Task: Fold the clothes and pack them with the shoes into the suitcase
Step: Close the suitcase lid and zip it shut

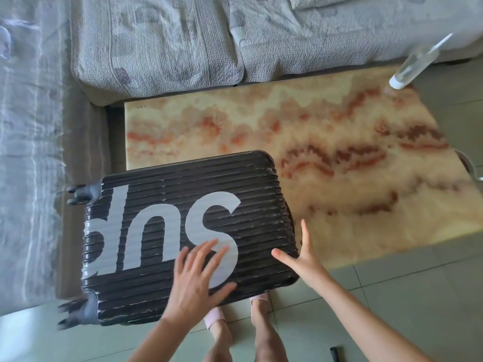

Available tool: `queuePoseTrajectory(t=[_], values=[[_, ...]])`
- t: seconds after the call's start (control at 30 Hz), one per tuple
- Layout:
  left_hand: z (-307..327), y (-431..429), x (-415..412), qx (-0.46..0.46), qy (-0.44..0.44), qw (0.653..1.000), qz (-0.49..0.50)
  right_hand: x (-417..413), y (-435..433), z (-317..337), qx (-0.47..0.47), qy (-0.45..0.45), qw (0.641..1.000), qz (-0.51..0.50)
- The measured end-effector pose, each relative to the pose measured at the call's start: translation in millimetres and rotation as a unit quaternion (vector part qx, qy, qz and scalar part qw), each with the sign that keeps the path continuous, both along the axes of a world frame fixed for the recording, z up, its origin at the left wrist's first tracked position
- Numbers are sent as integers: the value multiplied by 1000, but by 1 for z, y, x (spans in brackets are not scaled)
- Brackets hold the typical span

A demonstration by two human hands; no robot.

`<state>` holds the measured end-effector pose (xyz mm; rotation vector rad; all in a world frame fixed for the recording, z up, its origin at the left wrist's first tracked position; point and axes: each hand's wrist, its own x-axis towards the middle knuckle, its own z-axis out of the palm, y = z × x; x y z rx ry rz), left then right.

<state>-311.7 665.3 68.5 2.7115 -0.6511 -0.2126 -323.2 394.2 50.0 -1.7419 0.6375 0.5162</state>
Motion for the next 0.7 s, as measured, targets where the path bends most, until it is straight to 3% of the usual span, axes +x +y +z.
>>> queuePoseTrajectory(t=[0.13, 0.23, 0.33, 0.43, 0.53, 0.7], values=[[4, 44, 54, 52, 55, 977, 202, 29, 1, 3, -10, 5, 1000, -20], [2, 77, 82, 67, 160, 903, 392, 45, 1, 2, -4, 4, 1000, -28], [3, 116, 95, 44, 189, 834, 516, 55, 1, 4, 2, -2, 1000, -8], [-4, 149, 93, 37, 248, 780, 574, 61, 0, 10, 27, -4, 999, 23], [-3, 155, 88, -98, 299, 715, 624, 63, 1, 11, 27, 3, 999, 34], [0, 152, 68, -124, 308, 721, 608, 56, -4, 15, 25, 13, 999, 25]])
